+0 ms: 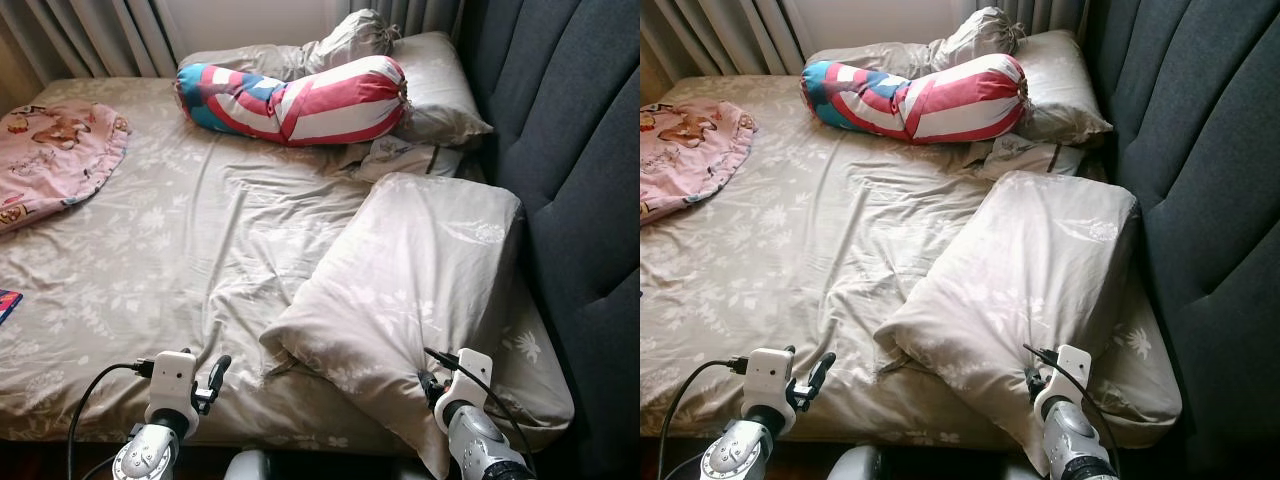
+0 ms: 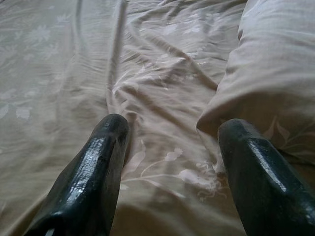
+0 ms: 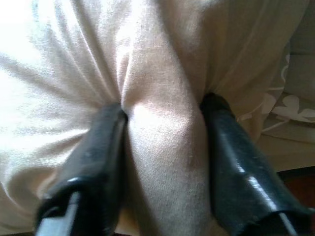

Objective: Clean up the room

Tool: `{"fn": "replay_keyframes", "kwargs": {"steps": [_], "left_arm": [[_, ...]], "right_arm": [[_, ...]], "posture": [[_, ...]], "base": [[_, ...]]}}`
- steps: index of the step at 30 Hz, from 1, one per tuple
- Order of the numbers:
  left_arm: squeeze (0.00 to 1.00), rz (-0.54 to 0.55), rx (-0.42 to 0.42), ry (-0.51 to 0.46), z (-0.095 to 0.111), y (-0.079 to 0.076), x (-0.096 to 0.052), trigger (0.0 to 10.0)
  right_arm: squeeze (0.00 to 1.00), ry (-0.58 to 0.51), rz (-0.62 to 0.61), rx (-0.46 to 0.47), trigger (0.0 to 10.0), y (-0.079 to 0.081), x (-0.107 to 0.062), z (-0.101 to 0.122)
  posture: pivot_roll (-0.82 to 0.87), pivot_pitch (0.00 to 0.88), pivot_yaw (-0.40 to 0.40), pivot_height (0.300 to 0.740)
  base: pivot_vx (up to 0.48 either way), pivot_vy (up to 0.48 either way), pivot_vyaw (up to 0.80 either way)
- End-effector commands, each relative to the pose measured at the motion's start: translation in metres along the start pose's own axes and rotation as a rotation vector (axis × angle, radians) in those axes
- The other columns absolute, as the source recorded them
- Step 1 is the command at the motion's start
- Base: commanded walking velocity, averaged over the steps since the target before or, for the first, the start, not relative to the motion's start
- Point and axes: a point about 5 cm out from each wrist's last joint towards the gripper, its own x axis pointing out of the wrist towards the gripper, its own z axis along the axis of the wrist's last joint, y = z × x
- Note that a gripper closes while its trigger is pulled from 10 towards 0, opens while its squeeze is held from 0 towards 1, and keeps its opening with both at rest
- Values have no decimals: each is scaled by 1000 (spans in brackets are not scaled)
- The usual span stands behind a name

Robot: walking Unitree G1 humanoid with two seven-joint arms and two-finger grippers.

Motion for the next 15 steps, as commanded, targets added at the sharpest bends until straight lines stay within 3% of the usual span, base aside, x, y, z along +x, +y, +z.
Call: {"fn": "replay_keyframes", "kwargs": {"steps": [1,15], "left_arm": [[0,12,-2,10,-3,5,-2,10000],[0,11,-3,-6,-2,1,3,10000]], "right_arm": [[0,140,-14,8,0,-2,-6,-33],[0,89,-45,4,0,-5,-3,-20]], "posture": [[-15,132,35,655],[-20,120,32,655]], "base": [[0,0,0],[0,0,0]]}}
